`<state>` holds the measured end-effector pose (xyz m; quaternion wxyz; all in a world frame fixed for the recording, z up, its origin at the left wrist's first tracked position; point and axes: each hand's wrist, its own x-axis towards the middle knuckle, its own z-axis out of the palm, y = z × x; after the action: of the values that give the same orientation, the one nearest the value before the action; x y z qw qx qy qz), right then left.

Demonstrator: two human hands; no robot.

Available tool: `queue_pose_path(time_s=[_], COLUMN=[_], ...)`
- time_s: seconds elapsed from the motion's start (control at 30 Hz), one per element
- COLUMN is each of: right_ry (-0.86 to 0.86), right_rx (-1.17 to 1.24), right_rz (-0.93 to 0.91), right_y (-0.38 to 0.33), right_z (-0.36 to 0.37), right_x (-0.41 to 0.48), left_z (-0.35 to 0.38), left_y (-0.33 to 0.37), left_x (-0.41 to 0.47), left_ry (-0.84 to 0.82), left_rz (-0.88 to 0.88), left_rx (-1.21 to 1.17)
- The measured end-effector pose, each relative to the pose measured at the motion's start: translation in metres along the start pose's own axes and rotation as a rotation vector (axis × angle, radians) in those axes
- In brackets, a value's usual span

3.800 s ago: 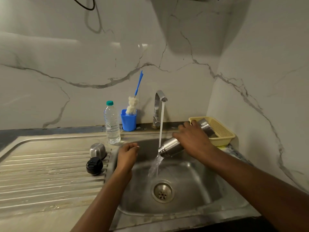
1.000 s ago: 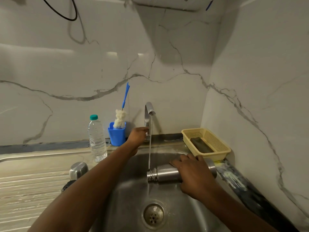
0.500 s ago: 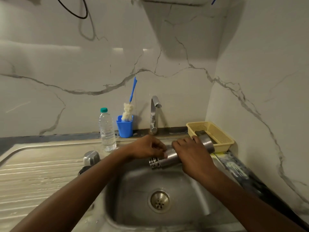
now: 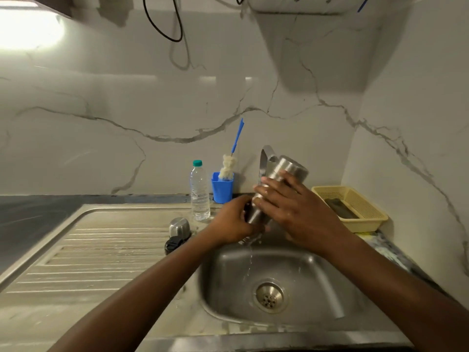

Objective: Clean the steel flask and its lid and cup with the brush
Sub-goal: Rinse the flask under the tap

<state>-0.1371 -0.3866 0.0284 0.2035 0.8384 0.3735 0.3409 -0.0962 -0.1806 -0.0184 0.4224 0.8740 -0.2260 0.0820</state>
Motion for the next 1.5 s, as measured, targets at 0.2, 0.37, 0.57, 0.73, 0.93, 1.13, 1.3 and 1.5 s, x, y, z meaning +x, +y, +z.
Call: queue_pose_path(time_s=[0.2, 0.37, 0.57, 0.73, 0.93, 1.13, 1.3, 1.5], right_ry=[0.076, 0.063, 0.072, 0.018, -0.029, -0.062, -0.069, -0.089], right_rx=[0.18, 0.347, 0.511, 0.58, 0.672, 0.711, 0.723, 0.727], right_rz=[-0.014, 0.068, 0.154, 0.143, 0.151, 0.168, 0.188, 0.198], right_y=[-0.032, -0.052, -0.077, -0.1, -0.114, -0.118, -0.117, -0.119], right_z=[0.003, 0.025, 0.04, 0.049, 0.054, 0.062, 0.066, 0.068], right_x=[0.003, 0.015, 0.034, 0.048, 0.055, 0.054, 0.053, 0.053], left_z=[-0.053, -0.11, -0.155, -0.164, -0.156, -0.151, -0.149, -0.147], left_y=[-0.015, -0.031, -0.078, -0.116, -0.144, -0.152, -0.157, -0.159], left_x=[-0.021, -0.048, -0.092, -0.115, -0.128, -0.132, -0.135, -0.137], left_ry=[0.234, 0.391, 0.502, 0.561, 0.56, 0.568, 0.568, 0.569], left_rz=[-0.136, -0.219, -0.304, -0.374, -0.442, -0.476, -0.493, -0.497], left_rx=[-0.309, -0.379, -0.321, -0.272, -0.247, -0.262, -0.247, -0.24])
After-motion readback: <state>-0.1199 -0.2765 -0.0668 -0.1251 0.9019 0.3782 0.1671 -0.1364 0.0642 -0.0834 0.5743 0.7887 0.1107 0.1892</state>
